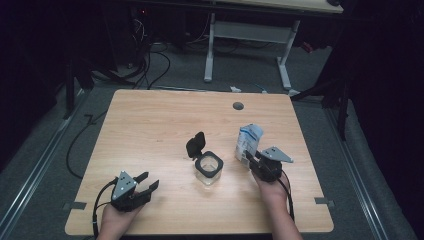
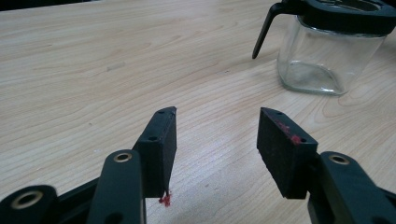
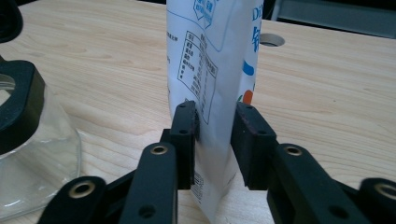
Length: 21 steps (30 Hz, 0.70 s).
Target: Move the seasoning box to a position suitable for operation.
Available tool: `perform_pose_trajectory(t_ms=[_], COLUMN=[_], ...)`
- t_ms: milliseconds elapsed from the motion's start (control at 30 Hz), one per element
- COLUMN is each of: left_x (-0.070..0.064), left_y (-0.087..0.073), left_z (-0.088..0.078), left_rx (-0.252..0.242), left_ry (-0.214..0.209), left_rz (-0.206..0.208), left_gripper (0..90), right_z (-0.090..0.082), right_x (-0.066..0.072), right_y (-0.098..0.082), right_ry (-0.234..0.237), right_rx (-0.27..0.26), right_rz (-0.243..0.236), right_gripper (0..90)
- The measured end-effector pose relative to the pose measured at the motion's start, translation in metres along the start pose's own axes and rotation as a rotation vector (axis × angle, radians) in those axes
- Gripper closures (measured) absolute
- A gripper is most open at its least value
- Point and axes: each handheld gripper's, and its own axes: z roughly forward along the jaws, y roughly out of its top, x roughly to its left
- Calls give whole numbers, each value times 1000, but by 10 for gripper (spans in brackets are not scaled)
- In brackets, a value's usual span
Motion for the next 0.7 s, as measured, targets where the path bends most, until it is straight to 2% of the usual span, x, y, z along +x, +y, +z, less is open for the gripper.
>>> perform_pose_trajectory(t_ms=[133, 233, 267, 500, 567, 700], left_x=[0, 0, -1, -2, -2, -2], left_y=[0, -1, -1, -1, -1, 0], left_z=[1, 1, 1, 1, 0, -1], left_rx=[1, 5, 5, 8, 7, 3], left_ry=[0, -1, -6, -25, -24, -35], left_rz=[-1, 2, 3, 9, 22, 19], left_gripper=[479, 479, 478, 465, 450, 425], right_z=[-1, -1, -1, -1, -2, -2], right_x=[-1, -1, 1, -1, 0, 1], right_y=[-2, -3, -4, -4, -4, -4], right_ry=[3, 1, -2, 15, 15, 4], right_rx=[-14, -24, -27, -27, -27, -25], right_rz=[-2, -22, -44, -30, -27, -13], right_gripper=[767, 790, 802, 806, 806, 807])
